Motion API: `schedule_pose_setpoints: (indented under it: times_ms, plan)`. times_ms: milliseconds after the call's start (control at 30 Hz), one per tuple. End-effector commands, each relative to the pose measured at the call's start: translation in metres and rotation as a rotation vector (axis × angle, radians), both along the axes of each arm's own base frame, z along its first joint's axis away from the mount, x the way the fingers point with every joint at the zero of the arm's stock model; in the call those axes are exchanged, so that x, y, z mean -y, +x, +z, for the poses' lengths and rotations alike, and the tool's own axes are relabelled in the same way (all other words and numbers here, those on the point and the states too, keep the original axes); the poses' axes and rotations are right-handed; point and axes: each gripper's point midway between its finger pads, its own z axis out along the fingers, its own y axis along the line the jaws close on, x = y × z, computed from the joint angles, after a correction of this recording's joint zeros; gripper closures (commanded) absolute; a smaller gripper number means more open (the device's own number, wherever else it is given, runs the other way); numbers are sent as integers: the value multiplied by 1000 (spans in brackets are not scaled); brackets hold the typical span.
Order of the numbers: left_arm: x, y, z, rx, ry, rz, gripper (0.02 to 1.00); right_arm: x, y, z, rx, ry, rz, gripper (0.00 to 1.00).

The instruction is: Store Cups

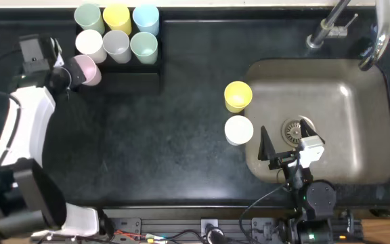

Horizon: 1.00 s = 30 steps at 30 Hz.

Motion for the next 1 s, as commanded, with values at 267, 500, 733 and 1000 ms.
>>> schedule_pose_setpoints:
  times_ms: [267, 500, 733, 1000]
  plan:
    - [4, 2, 37, 73, 13, -15, 356, 0, 0, -3, 2, 4, -1, 3]
    - [90, 5, 165, 299, 14, -204, 119, 0, 0, -3, 2, 4, -1, 3]
    - [255, -4, 218, 339, -105, -445, 80, 0, 0, -3, 2, 4, -1, 3]
    - [393, -43, 125, 56, -240, -570, 80, 0, 0, -3, 2, 4, -1, 3]
